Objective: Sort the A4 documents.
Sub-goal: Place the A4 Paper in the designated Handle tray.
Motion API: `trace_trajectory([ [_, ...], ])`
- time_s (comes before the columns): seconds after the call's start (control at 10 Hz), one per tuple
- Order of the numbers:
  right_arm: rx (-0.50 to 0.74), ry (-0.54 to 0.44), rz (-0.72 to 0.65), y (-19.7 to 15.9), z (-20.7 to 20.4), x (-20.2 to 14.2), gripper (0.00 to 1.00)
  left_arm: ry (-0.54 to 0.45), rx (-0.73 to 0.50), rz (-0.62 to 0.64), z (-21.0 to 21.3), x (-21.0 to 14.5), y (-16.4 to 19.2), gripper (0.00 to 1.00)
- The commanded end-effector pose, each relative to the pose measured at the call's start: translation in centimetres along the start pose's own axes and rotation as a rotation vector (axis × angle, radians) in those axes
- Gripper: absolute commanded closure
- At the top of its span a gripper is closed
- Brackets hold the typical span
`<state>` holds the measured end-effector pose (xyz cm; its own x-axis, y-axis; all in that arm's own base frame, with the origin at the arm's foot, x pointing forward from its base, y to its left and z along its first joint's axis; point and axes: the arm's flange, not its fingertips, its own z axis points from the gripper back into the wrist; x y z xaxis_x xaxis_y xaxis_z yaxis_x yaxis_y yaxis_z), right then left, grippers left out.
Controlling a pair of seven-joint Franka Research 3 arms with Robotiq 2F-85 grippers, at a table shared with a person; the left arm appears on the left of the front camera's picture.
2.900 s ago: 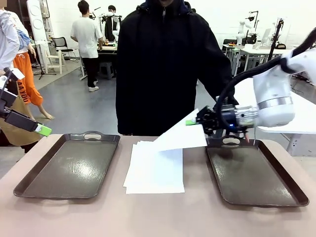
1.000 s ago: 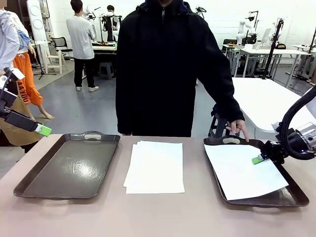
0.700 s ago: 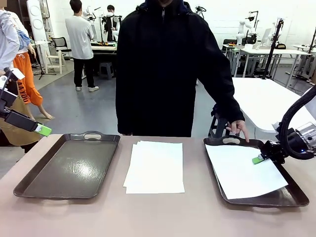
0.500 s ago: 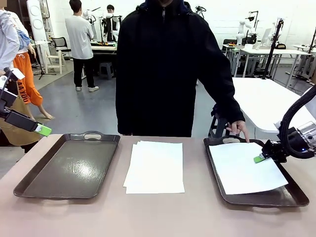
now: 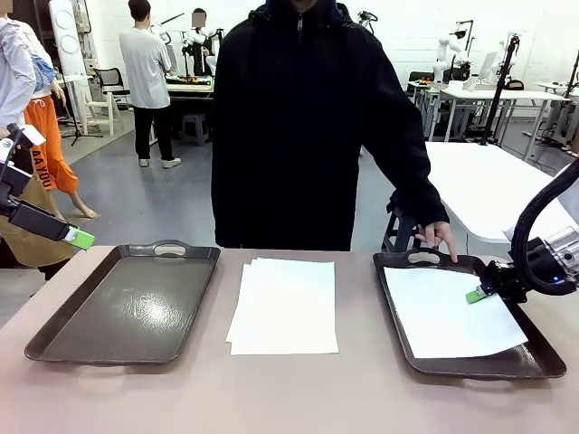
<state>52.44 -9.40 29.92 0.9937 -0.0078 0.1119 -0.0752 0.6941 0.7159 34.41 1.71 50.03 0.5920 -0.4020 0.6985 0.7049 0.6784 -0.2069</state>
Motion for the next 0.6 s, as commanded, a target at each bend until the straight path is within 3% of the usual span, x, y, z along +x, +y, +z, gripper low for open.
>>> trace_trajectory([
  [0.0, -0.020, 0.027, 0.009, 0.9, -0.1, 0.0, 0.99, -0.015, -0.019, -0.016, 0.0, -0.1, 0.3, 0.00],
  [0.2, -0.041, 0.037, 0.012, 1.3, 0.2, 0.2, 0.99, -0.015, -0.019, -0.016, 0.0, -0.1, 0.3, 0.00],
  [0.3, -0.042, 0.024, 0.008, 1.7, 0.2, 0.2, 0.85, -0.015, -0.019, -0.016, 0.0, -0.1, 0.3, 0.00],
  [0.4, -0.086, 0.043, 0.009, 1.9, 0.3, -0.1, 0.81, -0.015, -0.019, -0.016, 0.0, -0.1, 0.3, 0.00],
  [0.5, -0.105, 0.044, 0.009, 2.1, 0.3, -0.2, 0.67, -0.015, -0.019, -0.016, 0.0, -0.1, 0.3, 0.00],
])
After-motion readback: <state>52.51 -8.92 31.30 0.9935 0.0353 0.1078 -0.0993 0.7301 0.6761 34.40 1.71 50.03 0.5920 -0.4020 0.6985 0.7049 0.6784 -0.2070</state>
